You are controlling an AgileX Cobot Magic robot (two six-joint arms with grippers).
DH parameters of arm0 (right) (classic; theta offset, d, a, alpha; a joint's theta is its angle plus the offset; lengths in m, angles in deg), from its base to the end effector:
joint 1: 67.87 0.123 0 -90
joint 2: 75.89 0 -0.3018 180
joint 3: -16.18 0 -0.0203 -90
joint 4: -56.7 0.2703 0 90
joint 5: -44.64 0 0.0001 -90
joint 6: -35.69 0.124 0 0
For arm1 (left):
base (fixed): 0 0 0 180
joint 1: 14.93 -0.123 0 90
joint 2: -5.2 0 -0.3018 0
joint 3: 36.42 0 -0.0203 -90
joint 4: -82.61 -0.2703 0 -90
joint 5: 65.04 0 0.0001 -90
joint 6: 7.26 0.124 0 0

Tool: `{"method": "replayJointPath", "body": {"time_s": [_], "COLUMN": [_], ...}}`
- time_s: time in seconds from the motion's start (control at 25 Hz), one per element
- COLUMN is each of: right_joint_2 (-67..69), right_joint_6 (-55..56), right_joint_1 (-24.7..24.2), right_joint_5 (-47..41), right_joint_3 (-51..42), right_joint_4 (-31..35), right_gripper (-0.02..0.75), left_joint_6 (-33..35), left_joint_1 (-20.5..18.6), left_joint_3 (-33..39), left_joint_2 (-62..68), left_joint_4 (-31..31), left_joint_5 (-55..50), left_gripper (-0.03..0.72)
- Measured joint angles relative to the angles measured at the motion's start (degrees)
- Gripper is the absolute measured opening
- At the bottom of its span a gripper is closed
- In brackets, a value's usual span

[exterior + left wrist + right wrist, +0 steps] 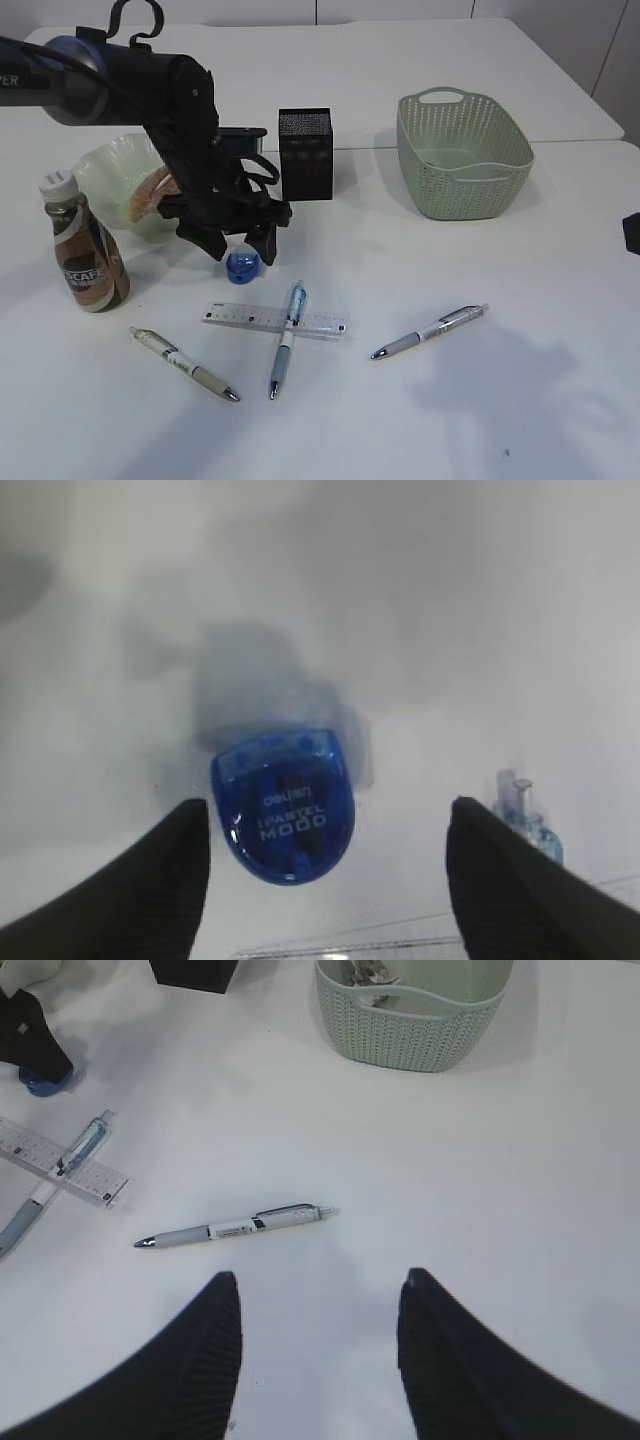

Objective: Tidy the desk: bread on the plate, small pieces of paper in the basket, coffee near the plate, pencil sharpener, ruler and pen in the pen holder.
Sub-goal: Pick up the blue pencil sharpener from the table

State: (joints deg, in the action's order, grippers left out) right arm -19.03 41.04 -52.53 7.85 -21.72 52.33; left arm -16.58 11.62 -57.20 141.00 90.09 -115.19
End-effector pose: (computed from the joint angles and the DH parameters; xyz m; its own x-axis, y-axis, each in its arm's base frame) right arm 0.1932 0.0471 0.2914 -0.6458 -0.1437 -0.7499 -0.2106 0.9776 -0.0060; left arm 0.4434 -0.2354 0.1183 -0.9519 0.2041 -0.2286 0.2430 0.9572 -0.1571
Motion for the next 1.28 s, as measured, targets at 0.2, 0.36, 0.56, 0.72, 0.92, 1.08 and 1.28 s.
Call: {"method": "replayJointPath", "body": {"time_s": [0.2,0.36,0.56,0.72,0.92,1.08,1.28], "right_joint_2": [0.0,0.0,0.0,0.0,0.0,0.0,0.0], "right_joint_6": [0.0,0.0,0.0,0.0,0.0,0.0,0.0], "right_joint_1": [0.0,0.0,0.0,0.0,0.0,0.0,0.0], "right_joint_5": [0.0,0.0,0.0,0.0,-0.06,-0.16,-0.14], "right_joint_3": [0.0,0.0,0.0,0.0,0.0,0.0,0.0], "right_joint_4": [0.0,0.0,0.0,0.0,0.0,0.0,0.0], "right_gripper": [0.405,0.405,0.405,0.405,0.405,0.405,0.405], "left_joint_6": [0.0,0.0,0.0,0.0,0.0,0.0,0.0], "left_joint_1": [0.0,0.0,0.0,0.0,0.0,0.0,0.0], "left_joint_3": [0.0,0.0,0.0,0.0,0.0,0.0,0.0], "left_joint_2": [0.95,1.48,1.53,1.53,1.53,1.76,2.37], "left_joint_4": [0.0,0.0,-0.67,-1.39,-1.61,-1.61,-1.61], "left_joint_5": [0.21,0.55,1.47,1.73,2.11,2.33,3.09], "left_gripper": [0.522,0.521,0.521,0.52,0.52,0.51,0.508]}}
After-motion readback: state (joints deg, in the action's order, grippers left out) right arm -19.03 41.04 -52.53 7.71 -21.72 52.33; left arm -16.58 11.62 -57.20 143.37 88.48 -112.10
